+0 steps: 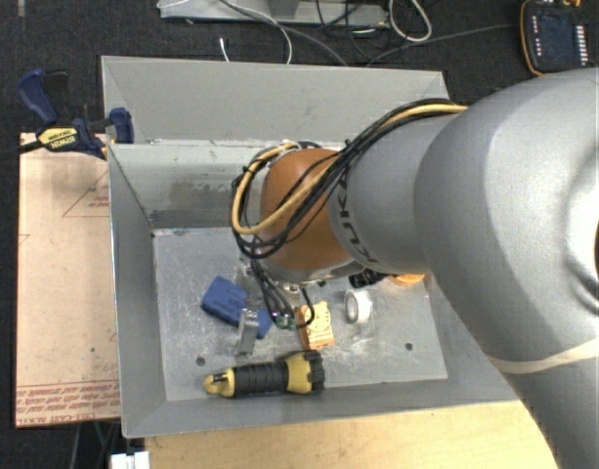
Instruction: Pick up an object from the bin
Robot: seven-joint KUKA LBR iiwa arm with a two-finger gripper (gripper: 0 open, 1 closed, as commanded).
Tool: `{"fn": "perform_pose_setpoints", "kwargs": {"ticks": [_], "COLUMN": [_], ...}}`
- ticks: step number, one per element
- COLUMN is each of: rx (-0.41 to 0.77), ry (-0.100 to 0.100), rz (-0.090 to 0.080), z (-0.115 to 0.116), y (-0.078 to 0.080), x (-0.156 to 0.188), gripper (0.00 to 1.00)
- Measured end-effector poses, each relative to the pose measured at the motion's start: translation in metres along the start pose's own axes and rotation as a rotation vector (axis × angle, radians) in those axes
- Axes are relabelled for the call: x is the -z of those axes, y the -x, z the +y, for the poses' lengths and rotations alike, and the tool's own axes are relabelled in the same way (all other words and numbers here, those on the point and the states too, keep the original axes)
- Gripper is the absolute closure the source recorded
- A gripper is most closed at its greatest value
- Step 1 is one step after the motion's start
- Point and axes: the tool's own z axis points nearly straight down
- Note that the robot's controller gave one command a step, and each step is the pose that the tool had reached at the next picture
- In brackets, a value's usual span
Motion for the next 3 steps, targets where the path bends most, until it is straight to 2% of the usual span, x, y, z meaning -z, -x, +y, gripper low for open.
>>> {"fn": "perform_pose_setpoints", "kwargs": {"ticks": [1,3], "rx": [-0.164,-0.165], "ry": [0.0,0.0], "rz": [0.006,0.008], "z": [0.0034,0.0031], "y": [-0.0035,-0.0042], "x": [0.001,0.0103], "gripper": [1.0,1.0]}}
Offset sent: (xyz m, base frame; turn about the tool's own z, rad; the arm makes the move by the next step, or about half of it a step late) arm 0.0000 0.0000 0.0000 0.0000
